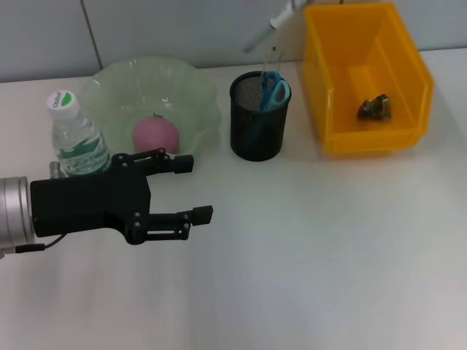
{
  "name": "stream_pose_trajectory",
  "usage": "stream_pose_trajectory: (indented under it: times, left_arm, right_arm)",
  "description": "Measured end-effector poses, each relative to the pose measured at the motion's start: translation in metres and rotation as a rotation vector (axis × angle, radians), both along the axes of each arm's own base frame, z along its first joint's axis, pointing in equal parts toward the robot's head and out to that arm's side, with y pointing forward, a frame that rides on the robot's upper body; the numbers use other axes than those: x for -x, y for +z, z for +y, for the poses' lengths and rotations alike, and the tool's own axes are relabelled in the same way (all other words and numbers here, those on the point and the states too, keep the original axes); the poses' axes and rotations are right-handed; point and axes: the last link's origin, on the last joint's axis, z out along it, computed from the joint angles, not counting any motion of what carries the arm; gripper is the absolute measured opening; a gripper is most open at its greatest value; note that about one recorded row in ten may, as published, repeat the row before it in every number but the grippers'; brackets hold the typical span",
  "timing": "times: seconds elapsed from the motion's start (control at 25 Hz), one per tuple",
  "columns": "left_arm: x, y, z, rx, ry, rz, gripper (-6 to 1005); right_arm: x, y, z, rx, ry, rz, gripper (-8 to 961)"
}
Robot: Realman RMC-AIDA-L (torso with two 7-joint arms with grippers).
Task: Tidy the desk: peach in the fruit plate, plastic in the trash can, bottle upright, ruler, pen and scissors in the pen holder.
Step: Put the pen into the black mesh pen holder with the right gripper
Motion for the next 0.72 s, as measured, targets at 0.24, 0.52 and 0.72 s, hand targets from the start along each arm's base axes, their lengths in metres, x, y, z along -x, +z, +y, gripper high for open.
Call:
stream_pose_trajectory:
  times: [0.24,0.52,0.72]
  left_arm:
    - [-0.001,-0.001,0.000,0.009,-0.003,-0.001,832]
    - [0.003,-0.004,-0.002,0.017,0.012,0.002,832]
    - [0.005,-0.004,-0.004,0.022,0.016,0.001,832]
  right_arm:
    - [0.018,0.003,0.007,0.020,-0.059,-0.168,165]
    - [0.024,-0.023,0.021,0.080,-0.084,-0.242,168]
    - [0.021,-0.048,0.031,0.086,-0.078,-0.278,170]
